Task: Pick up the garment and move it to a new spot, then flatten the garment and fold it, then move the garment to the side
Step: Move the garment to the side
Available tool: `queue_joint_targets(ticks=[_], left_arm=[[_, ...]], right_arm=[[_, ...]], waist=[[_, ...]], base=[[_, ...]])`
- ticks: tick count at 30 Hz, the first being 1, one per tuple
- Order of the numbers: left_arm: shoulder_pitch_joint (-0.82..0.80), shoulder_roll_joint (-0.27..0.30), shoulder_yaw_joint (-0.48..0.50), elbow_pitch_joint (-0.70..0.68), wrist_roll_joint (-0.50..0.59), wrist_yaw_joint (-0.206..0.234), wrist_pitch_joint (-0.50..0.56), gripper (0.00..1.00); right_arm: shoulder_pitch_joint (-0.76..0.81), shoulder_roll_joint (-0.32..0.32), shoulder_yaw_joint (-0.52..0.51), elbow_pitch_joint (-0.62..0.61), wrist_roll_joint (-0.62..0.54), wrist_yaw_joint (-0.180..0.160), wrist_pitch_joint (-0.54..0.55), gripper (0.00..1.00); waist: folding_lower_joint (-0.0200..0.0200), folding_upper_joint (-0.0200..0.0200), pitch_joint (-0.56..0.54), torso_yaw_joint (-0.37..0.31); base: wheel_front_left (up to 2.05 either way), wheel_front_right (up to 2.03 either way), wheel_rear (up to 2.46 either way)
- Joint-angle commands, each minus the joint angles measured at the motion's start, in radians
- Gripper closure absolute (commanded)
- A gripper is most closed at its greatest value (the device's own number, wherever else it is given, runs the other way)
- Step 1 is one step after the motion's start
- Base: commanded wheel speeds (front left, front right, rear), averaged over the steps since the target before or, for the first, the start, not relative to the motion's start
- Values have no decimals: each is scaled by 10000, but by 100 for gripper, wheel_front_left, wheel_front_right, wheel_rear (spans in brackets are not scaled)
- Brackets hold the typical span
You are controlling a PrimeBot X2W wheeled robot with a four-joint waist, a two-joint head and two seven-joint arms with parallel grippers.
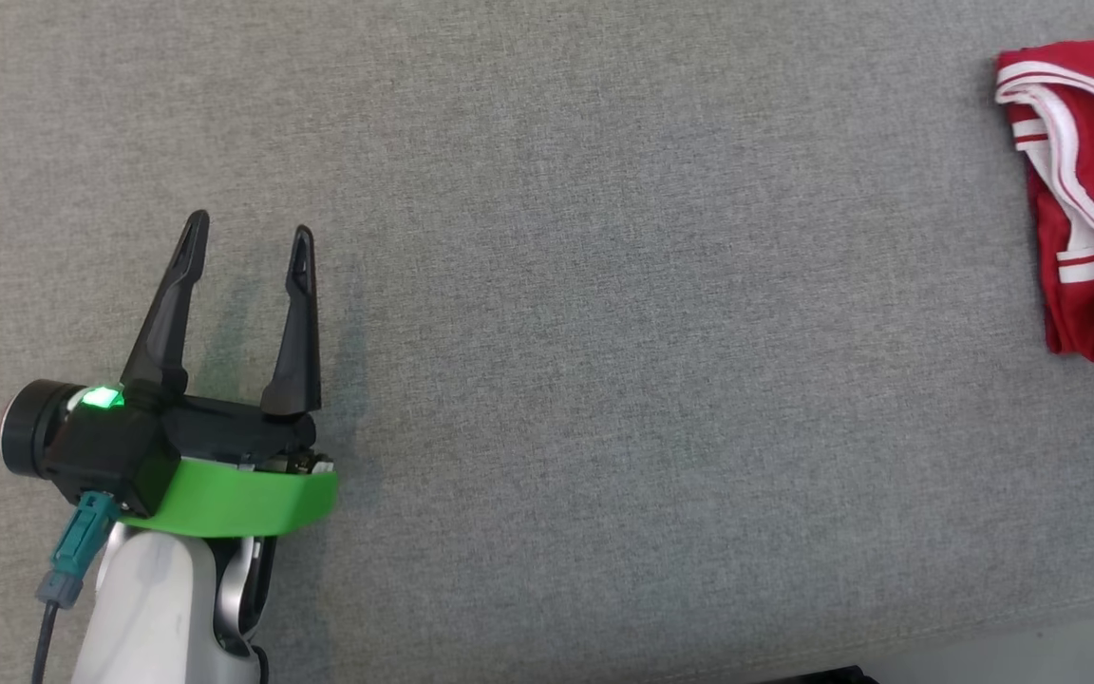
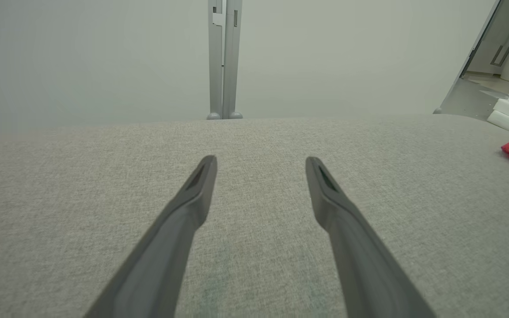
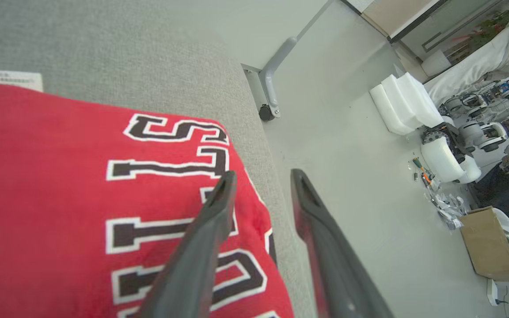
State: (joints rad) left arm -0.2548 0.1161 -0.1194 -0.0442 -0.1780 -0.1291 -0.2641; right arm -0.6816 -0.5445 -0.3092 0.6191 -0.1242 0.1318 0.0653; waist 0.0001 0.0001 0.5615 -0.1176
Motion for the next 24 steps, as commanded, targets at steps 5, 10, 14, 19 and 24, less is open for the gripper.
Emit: queue_joint_targets(ticks=[5, 10, 14, 19, 24], left_arm=[[57, -125, 52, 161, -162, -25, 0, 0], [363, -313, 358, 431, -256, -25, 0, 0], [710, -471, 679, 712, -413, -25, 2, 0], [1225, -579, 1044, 982, -521, -25, 2, 0], [1634, -629, 1275, 1414, -560, -26, 2, 0]], right_arm=[[-198, 247, -67, -37, -656, -22, -1040, 0], [263, 1041, 239, -470, -272, -22, -2087, 0], [885, 1957, 484, -1200, 822, -22, -2850, 0], [2108, 2553, 1199, -2318, 1721, -22, -3146, 0], [3388, 2806, 1848, -2962, 2230, -22, -3198, 0]], waist=[[-1, -1, -516, 216], [-1, -1, -1374, 438], [-1, -1, -2227, 616], [-1, -1, -3226, 775], [-1, -1, -4150, 1005]], base=[[0, 0, 0], [0, 0, 0], [0, 0, 0], [0, 0, 0], [0, 0, 0]])
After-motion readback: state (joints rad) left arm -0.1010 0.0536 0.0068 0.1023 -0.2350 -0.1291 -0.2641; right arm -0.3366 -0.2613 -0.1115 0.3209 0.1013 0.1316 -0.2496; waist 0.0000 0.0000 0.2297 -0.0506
